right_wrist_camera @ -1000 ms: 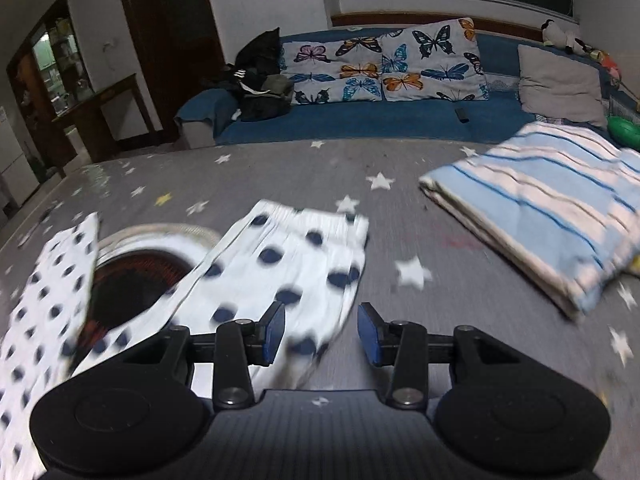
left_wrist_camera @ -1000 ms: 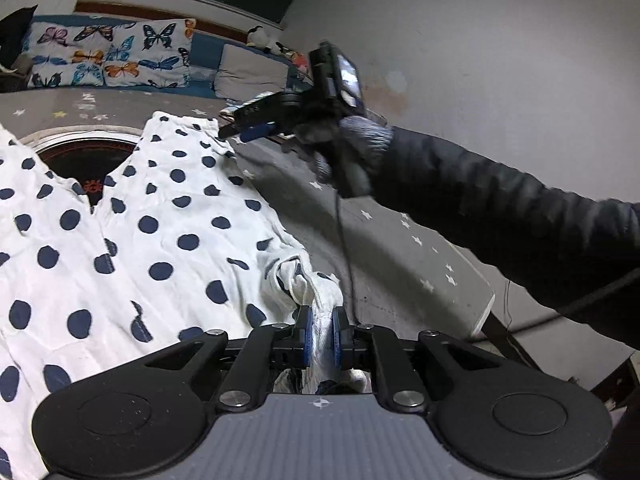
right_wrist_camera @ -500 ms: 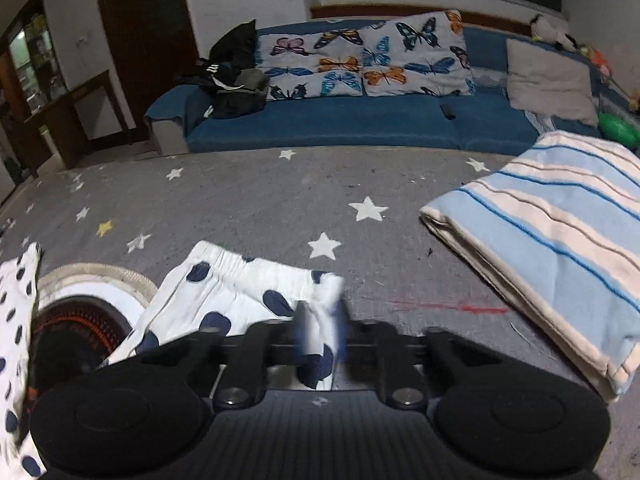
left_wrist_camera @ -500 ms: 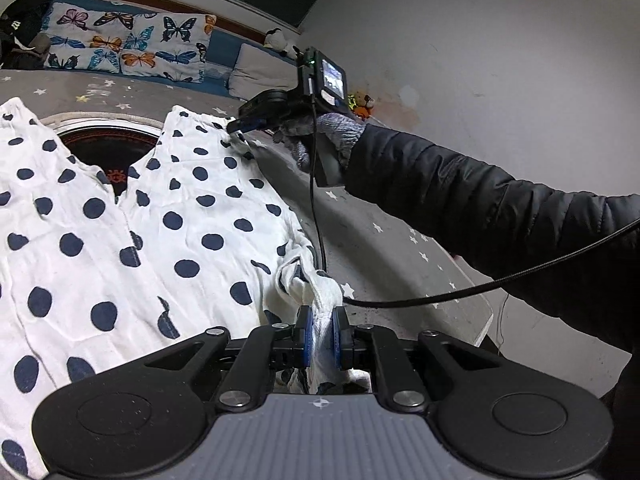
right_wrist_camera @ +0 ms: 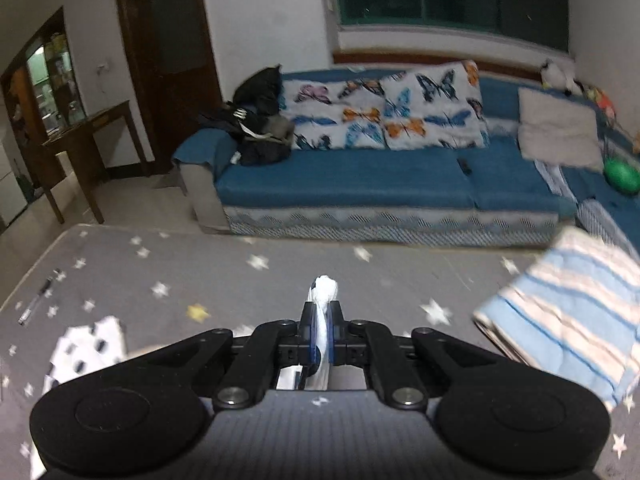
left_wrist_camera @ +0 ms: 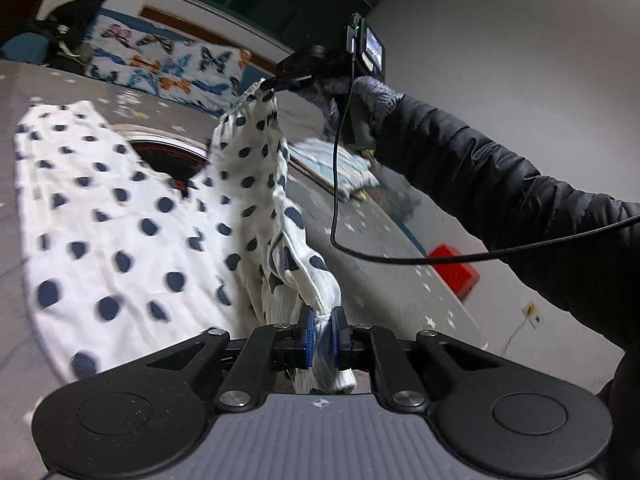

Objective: Fold clothes

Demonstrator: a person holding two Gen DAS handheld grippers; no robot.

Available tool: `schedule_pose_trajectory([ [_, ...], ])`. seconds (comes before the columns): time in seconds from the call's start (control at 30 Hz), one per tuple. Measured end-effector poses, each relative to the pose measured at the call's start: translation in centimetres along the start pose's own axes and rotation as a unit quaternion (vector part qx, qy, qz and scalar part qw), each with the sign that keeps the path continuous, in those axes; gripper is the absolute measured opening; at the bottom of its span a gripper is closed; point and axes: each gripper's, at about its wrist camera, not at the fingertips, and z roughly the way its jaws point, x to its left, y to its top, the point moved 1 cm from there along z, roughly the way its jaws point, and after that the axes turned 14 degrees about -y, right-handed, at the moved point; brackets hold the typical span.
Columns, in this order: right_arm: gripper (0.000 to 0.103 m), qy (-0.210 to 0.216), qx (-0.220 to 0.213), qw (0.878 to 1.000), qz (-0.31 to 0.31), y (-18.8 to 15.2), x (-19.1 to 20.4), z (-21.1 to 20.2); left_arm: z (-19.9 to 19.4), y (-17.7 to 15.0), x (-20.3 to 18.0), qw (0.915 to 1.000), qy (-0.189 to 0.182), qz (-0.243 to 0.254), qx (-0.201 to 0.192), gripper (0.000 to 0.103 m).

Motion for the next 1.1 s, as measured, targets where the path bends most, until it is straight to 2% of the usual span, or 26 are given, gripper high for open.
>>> schedule_pose_trajectory([
  [0.17, 0.004, 0.007, -0.014, 1.0, -0.026, 1.7, 7.1, -0.5, -3.8, -1.4, 0.4, 0.9986, 0.021, -0.025, -0.041, 0.009],
  [0.33, 0.004, 0.016, -0.017, 0.998, -0.052, 2.2, 14.3, 0.0, -6.7, -2.7, 0.8, 0.9959, 0.04, -0.047, -0.066, 0.009],
  [0.53, 0.004, 0.037, -0.018, 0.992, -0.115, 0.7, 23.4, 0.2, -8.4, -3.9, 1.6, 0.9929, 0.051, -0.069, -0.082, 0.009],
  [0.73, 0.004, 0.056, -0.005, 0.984, -0.167, -2.3, 30.7, 0.9, -8.7, -4.6, 2.0, 0.991, 0.062, -0.083, -0.084, 0.009],
  [0.93, 0.009, 0.11, 0.021, 0.977, -0.181, -4.6, 33.7, 1.4, -8.6, -4.9, 2.2, 0.9903, 0.071, -0.09, -0.079, 0.009],
  [1.0, 0.016, 0.13, 0.022, 0.976, -0.173, -4.9, 33.4, 1.1, -8.4, -4.8, 2.4, 0.9904, 0.071, -0.09, -0.077, 0.009],
  [1.1, 0.016, 0.136, 0.018, 0.975, -0.175, -4.6, 32.4, 0.5, -8.2, -4.8, 2.3, 0.991, 0.071, -0.086, -0.073, 0.01],
])
